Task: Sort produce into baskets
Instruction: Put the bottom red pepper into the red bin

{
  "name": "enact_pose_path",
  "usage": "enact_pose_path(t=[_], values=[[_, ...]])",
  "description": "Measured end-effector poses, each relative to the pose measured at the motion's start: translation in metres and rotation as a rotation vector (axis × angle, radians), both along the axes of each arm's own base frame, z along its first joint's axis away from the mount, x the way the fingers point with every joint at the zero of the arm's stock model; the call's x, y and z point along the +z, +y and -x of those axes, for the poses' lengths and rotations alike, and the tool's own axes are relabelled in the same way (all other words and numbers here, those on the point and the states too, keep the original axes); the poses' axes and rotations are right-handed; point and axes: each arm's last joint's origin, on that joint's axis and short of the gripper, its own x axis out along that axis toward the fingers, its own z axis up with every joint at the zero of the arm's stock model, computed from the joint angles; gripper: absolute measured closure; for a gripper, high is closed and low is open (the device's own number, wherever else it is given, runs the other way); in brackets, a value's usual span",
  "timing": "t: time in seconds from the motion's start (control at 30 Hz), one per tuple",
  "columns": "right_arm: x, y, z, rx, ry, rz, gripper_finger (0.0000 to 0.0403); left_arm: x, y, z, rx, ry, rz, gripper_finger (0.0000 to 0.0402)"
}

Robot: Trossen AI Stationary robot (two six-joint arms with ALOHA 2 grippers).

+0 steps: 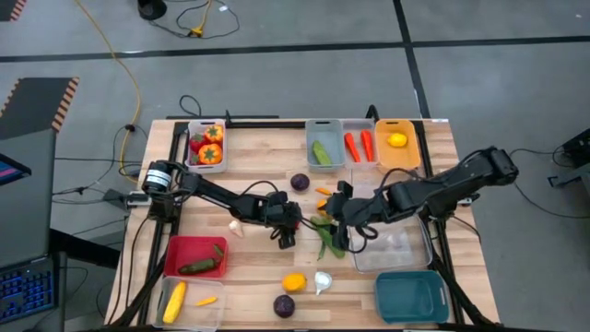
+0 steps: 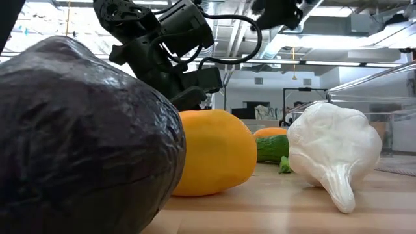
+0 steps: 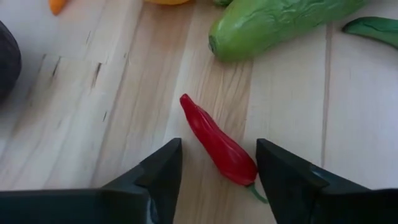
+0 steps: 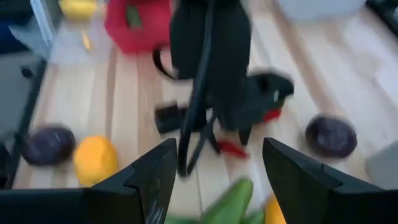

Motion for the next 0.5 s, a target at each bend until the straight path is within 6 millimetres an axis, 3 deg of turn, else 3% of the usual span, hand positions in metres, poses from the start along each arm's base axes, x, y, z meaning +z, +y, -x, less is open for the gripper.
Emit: enact_pose_path(t=[0.3,0.5], values=[[-0.022,0.006,-0.011,0.011,0.08,0.022,0.0137,0.0,0.0,0.0,-0.001,-0.004,0.001,0.0271],[-0.023,0.007,-0.014,0.008,0.07,0.015,0.0137,0.0,0.0,0.0,-0.001,-0.001,0.001,0.0289]])
